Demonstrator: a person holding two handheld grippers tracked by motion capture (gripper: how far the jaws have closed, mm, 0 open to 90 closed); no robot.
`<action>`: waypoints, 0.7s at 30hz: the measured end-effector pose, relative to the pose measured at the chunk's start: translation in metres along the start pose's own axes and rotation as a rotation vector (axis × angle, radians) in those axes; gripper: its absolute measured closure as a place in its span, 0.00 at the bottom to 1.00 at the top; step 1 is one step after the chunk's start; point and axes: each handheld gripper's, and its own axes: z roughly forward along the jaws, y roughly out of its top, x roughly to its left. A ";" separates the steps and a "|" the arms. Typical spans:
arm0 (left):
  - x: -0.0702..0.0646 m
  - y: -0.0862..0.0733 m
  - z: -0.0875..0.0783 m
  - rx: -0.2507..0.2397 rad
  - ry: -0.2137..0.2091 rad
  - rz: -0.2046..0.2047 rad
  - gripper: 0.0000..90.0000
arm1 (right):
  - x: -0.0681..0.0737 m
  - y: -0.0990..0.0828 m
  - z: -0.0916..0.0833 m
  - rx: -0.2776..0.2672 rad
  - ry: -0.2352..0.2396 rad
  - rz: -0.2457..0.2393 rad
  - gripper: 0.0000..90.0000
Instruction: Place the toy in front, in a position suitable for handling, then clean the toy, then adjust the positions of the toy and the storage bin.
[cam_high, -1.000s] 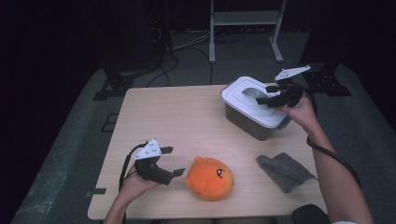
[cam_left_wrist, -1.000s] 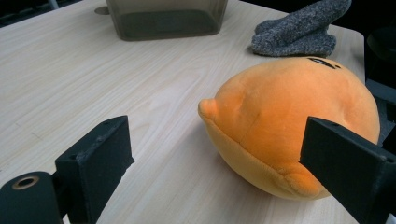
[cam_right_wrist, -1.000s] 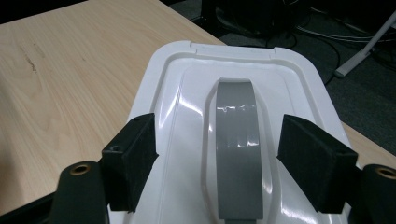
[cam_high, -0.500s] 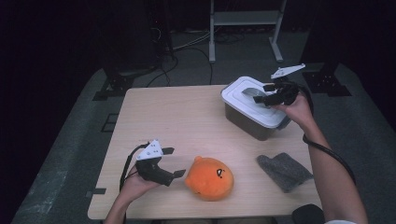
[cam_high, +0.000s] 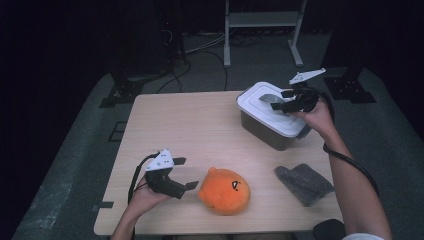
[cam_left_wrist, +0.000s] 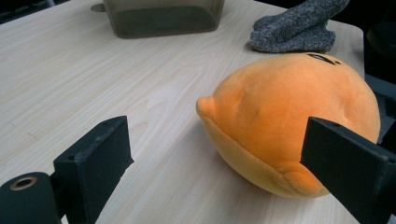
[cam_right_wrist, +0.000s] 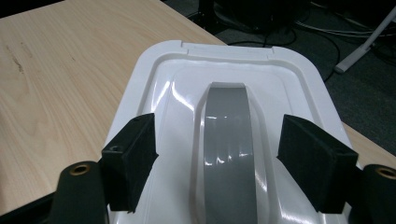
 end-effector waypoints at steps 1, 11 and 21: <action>0.000 0.000 0.000 0.001 0.000 0.002 0.08 | 0.000 0.000 0.001 0.000 0.001 0.001 0.29; -0.001 0.001 -0.002 -0.004 -0.002 0.005 0.08 | 0.002 0.002 0.004 0.006 -0.004 -0.006 0.30; -0.001 0.001 -0.006 -0.012 0.009 0.009 0.08 | 0.003 0.001 0.012 0.005 0.002 -0.001 0.31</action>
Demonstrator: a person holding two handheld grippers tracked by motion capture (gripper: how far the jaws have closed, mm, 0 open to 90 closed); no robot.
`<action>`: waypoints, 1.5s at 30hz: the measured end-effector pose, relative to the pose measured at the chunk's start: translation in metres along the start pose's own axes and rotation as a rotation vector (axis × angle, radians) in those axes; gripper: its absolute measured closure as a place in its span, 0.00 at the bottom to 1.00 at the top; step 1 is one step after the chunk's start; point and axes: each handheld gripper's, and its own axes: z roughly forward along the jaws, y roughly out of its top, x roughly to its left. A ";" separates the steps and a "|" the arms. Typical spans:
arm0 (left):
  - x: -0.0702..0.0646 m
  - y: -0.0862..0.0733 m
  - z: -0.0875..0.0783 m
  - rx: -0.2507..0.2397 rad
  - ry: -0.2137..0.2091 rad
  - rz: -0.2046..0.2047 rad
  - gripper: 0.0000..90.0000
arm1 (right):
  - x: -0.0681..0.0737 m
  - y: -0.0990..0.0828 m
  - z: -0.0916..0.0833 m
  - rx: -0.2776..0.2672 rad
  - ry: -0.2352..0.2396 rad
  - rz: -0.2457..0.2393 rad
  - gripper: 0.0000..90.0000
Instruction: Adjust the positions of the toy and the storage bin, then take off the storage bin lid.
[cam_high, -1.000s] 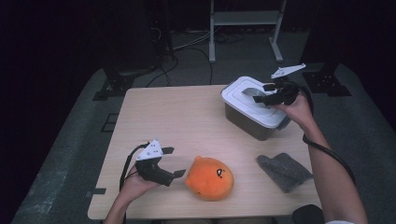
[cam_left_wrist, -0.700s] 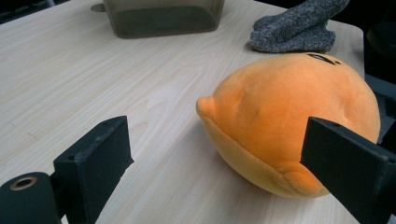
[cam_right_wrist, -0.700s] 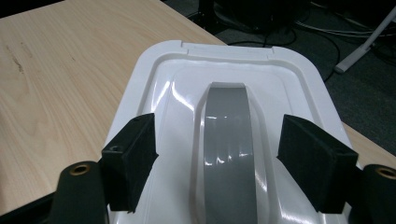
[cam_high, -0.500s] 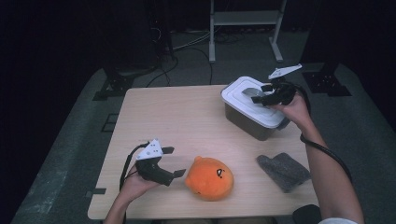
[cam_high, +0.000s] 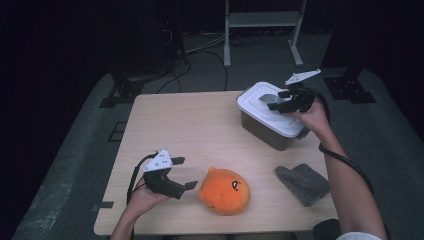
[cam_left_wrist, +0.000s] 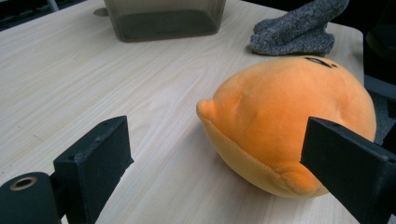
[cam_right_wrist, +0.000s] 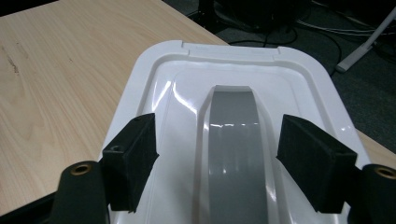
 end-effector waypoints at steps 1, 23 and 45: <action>0.000 0.000 0.000 0.004 0.002 0.001 0.08 | 0.001 0.000 0.002 0.008 -0.002 -0.004 0.32; 0.003 -0.002 -0.003 -0.003 0.010 -0.009 0.08 | -0.004 0.002 0.009 0.013 0.048 -0.031 0.73; 0.003 -0.002 -0.006 -0.007 0.020 -0.011 0.08 | 0.040 0.021 0.032 0.015 0.209 -0.113 0.73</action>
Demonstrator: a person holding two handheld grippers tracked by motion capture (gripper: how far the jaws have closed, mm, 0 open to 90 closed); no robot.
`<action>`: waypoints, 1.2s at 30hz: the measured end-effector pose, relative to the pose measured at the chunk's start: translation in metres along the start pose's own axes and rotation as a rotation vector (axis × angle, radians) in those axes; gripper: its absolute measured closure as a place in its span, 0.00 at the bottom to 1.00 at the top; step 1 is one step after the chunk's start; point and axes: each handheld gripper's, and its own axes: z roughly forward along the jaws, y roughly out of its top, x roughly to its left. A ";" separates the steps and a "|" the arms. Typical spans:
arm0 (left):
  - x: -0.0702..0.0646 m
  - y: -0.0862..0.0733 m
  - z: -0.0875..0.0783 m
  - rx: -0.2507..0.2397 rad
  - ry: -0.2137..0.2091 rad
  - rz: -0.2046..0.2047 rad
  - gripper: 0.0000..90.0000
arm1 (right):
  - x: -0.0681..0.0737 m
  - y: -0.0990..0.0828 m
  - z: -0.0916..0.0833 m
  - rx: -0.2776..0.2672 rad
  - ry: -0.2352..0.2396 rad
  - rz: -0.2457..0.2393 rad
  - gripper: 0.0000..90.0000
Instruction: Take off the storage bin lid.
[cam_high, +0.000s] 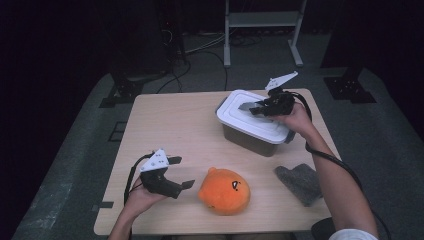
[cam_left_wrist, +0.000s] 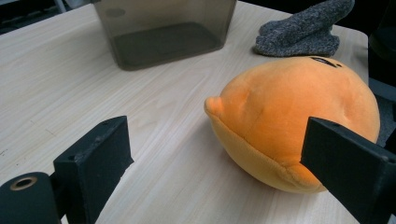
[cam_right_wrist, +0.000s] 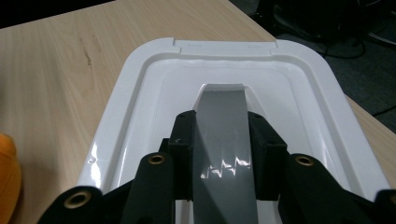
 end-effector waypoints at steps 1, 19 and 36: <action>0.000 0.000 0.000 0.000 0.001 0.000 0.08 | 0.002 0.001 0.002 -0.001 0.006 -0.001 0.73; 0.000 0.000 -0.002 -0.010 -0.001 0.000 0.08 | 0.028 0.021 0.028 -0.002 0.102 -0.077 0.73; 0.000 0.001 -0.002 -0.013 -0.007 0.002 0.08 | 0.046 0.030 0.041 -0.007 0.167 -0.120 0.73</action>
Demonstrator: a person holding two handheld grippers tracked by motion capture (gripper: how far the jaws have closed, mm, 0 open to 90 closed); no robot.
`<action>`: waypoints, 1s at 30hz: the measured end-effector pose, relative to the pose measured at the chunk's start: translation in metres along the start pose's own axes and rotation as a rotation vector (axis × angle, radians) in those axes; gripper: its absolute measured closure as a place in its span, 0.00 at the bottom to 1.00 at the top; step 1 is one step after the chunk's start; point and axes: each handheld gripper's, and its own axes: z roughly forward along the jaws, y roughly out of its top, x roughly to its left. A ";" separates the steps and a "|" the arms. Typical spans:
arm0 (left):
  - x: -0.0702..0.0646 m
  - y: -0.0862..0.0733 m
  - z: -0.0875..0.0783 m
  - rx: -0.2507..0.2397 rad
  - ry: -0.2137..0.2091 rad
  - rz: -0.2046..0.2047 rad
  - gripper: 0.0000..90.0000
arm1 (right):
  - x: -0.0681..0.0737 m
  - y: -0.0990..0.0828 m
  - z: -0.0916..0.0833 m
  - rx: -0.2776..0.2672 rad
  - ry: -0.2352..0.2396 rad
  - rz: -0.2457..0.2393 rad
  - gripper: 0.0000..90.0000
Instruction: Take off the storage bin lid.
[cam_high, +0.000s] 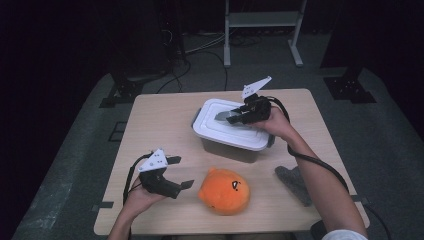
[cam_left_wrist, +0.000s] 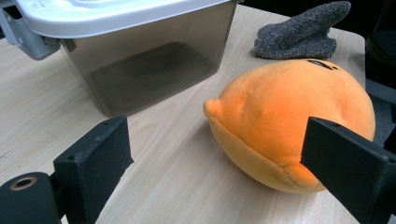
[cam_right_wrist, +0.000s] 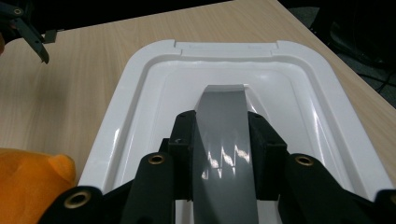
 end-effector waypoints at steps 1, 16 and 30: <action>0.000 0.000 0.000 0.001 0.000 0.001 0.08 | 0.001 0.000 0.001 0.000 0.004 -0.002 0.73; 0.000 0.001 -0.001 -0.004 0.002 0.004 0.08 | 0.016 0.008 0.010 0.006 0.039 -0.032 0.73; 0.000 0.001 -0.001 -0.006 0.000 0.005 0.08 | 0.016 0.009 0.012 0.002 0.043 -0.037 0.73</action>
